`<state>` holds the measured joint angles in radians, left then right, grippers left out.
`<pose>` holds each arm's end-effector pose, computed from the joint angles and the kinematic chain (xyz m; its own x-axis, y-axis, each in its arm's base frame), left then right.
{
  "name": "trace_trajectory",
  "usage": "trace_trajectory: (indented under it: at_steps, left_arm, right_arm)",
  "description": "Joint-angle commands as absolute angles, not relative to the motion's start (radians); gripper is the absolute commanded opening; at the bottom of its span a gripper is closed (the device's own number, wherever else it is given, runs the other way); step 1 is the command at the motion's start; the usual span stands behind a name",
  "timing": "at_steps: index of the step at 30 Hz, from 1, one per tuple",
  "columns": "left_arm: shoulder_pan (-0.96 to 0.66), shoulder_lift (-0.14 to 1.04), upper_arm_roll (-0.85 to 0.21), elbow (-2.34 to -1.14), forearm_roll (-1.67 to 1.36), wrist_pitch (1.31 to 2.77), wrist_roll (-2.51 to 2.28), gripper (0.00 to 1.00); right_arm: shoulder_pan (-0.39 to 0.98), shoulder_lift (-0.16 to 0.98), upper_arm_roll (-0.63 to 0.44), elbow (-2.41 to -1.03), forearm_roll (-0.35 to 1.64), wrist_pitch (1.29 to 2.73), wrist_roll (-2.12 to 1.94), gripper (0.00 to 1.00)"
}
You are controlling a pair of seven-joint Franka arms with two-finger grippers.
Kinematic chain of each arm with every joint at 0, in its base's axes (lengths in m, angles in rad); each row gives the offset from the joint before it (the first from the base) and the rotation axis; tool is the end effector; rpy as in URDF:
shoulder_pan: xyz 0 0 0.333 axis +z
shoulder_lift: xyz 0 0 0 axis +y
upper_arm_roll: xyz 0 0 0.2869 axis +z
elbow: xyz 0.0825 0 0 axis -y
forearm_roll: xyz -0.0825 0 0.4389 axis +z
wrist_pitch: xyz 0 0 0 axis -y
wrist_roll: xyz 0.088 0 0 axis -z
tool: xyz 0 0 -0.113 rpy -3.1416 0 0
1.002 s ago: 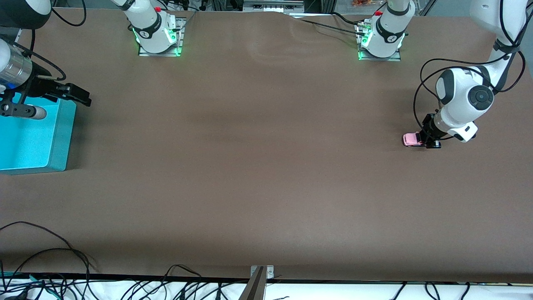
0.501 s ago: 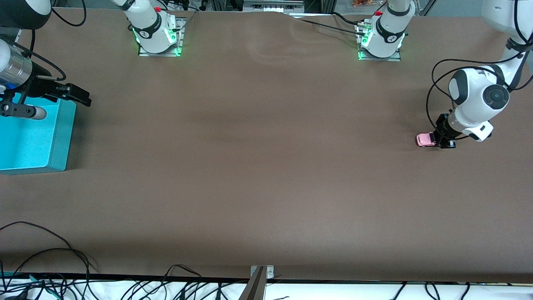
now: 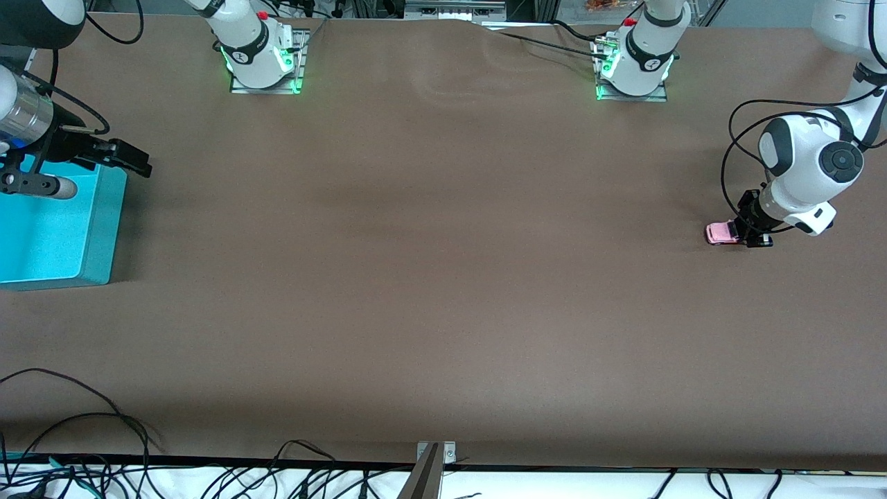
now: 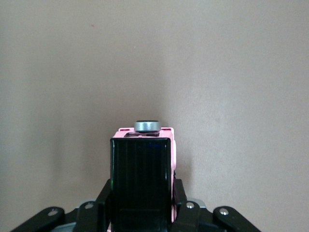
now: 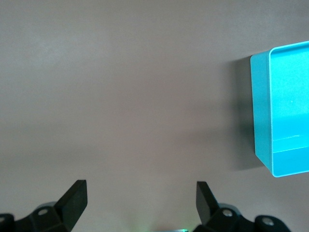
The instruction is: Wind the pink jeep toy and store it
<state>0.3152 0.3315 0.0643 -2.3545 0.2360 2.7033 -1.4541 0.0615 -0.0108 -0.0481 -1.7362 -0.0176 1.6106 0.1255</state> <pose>0.4920 0.1913 0.1080 -0.0449 0.9914 0.1228 0.9988 0.0467 -0.0119 0.6002 0.0060 0.5124 0.9875 -0.1112 -0.1116 -0.1083 -0.9936 0.0311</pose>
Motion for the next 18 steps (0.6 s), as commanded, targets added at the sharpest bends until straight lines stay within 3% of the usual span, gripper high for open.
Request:
trace_trajectory:
  at_steps: [1,11,18]
  left_arm:
    - [0.347,0.489,0.074,-2.287,0.310,2.770,-1.456,0.29]
    - [0.367,0.491,0.103,-2.264,0.342,2.796,-1.454,0.30]
    - [0.367,0.486,0.120,-2.263,0.385,2.796,-1.454,0.44]
  right_arm:
    - [0.064,0.003,-0.051,-1.703,-0.015,1.586,0.141,1.00]
    - [0.064,0.003,-0.051,-1.703,-0.015,1.588,0.141,1.00]
    - [0.064,0.003,-0.051,-1.703,-0.015,1.588,0.141,1.00]
